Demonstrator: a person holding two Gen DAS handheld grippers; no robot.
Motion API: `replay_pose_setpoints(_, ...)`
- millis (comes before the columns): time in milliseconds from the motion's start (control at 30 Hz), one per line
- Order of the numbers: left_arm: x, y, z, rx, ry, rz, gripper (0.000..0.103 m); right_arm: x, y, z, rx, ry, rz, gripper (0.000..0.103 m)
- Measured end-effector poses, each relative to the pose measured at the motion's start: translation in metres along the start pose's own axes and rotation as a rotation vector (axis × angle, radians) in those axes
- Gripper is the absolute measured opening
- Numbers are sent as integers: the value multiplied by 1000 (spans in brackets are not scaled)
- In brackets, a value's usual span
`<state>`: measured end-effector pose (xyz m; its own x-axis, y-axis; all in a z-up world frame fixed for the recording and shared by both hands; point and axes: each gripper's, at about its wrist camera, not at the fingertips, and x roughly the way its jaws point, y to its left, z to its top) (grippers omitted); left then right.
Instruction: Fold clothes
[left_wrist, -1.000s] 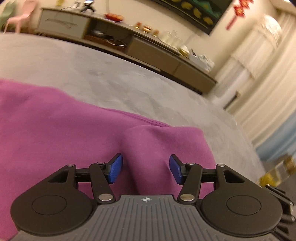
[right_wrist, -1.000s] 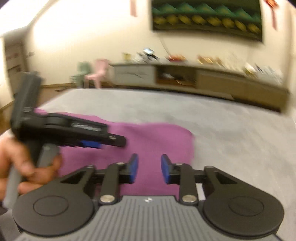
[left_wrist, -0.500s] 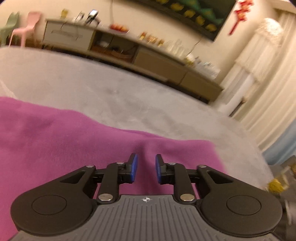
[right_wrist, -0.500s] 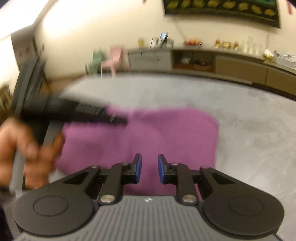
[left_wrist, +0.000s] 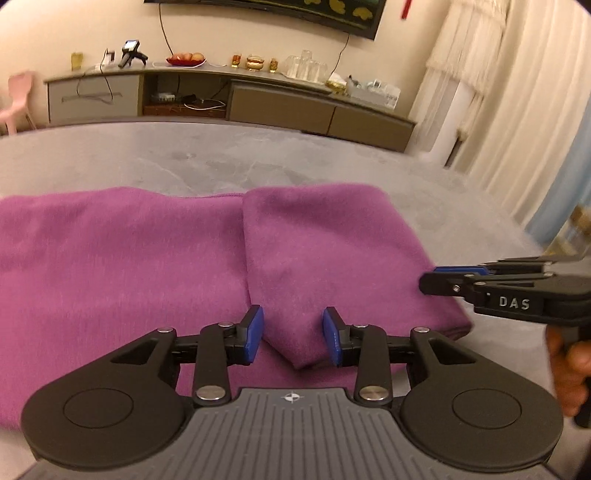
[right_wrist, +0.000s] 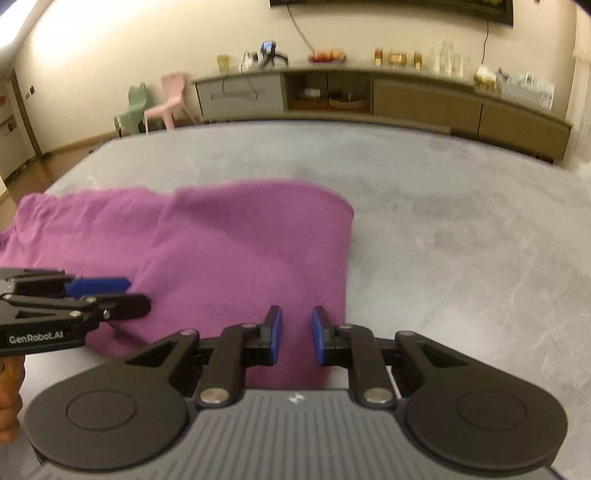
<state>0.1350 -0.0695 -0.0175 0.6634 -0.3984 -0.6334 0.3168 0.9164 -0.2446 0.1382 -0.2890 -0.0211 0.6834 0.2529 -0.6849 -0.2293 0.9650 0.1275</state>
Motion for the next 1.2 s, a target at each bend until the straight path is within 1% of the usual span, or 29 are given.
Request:
replay_pose_setpoints(67,-13,10,0,-33,-9,-2,39,-1,7,2,-38,-27,28,18)
replay_pose_setpoints(100,-21,16,0,-51,-13,0,39,3,9,3,-50,-4,20,19)
replay_pose_setpoints(133,-29,22,0,-77,-16,5,39,13,10,2,-54,48,-7,19)
replay_pose_setpoints(167,-40,30,-1,-112,-15,13,39,18,12,2,-64,71,-31,19)
replay_pose_setpoints(233,-61,52,-2,-190,-22,34,39,19,20,7,-94,61,-72,20)
replay_pose_setpoints(300,-84,78,-5,-265,-42,82,42,10,33,11,-134,13,-97,22)
replay_pose_setpoints(333,-97,94,-7,-309,-58,116,47,3,44,13,-159,-15,-93,31)
replay_pose_setpoints(367,-113,114,-10,-362,-80,158,50,-2,55,13,-185,-39,-83,37)
replay_pose_setpoints(400,-128,133,-15,-409,-106,201,52,-8,67,13,-210,-61,-71,47)
replay_pose_setpoints(433,-143,154,-21,-460,-136,247,56,-12,80,12,-234,-74,-57,50)
replay_pose_setpoints(500,-174,198,-33,-567,-196,347,63,-16,109,14,-278,-80,-28,50)
replay_pose_setpoints(533,-190,220,-40,-621,-226,397,70,-17,124,16,-294,-77,-7,51)
replay_pose_setpoints(567,-204,241,-46,-676,-252,441,73,-16,140,19,-305,-70,23,52)
replay_pose_setpoints(667,-227,291,-60,-821,-286,499,76,-13,196,35,-340,-55,131,53)
replay_pose_setpoints(733,-231,315,-64,-874,-289,541,76,-8,236,50,-357,-58,209,55)
replay_pose_setpoints(800,-228,331,-64,-907,-284,579,77,0,269,66,-371,-66,270,56)
replay_pose_setpoints(833,-226,336,-64,-913,-285,591,76,6,286,74,-377,-70,291,56)
replay_pose_setpoints(867,-223,340,-62,-898,-295,592,78,13,300,83,-379,-69,308,56)
replay_pose_setpoints(933,-217,345,-59,-877,-307,589,79,34,318,98,-361,-47,320,56)
replay_pose_setpoints(967,-214,348,-59,-873,-315,579,77,44,325,104,-349,-33,323,54)
replay_pose_setpoints(1000,-214,353,-62,-876,-329,551,75,56,330,111,-339,-16,318,49)
replay_pose_setpoints(1033,-212,356,-64,-876,-333,524,53,69,333,116,-329,5,307,40)
replay_pose_setpoints(1067,-210,358,-66,-877,-336,499,29,81,334,121,-325,25,290,34)
replay_pose_setpoints(1100,-207,361,-68,-879,-340,483,26,94,334,123,-330,50,267,27)
replay_pose_setpoints(1133,-205,362,-70,-884,-350,465,21,107,333,123,-338,81,244,25)
replay_pose_setpoints(1167,-204,362,-72,-885,-363,450,19,121,333,122,-340,123,224,23)
replay_pose_setpoints(1200,-203,360,-72,-872,-380,444,18,133,332,118,-341,145,217,21)
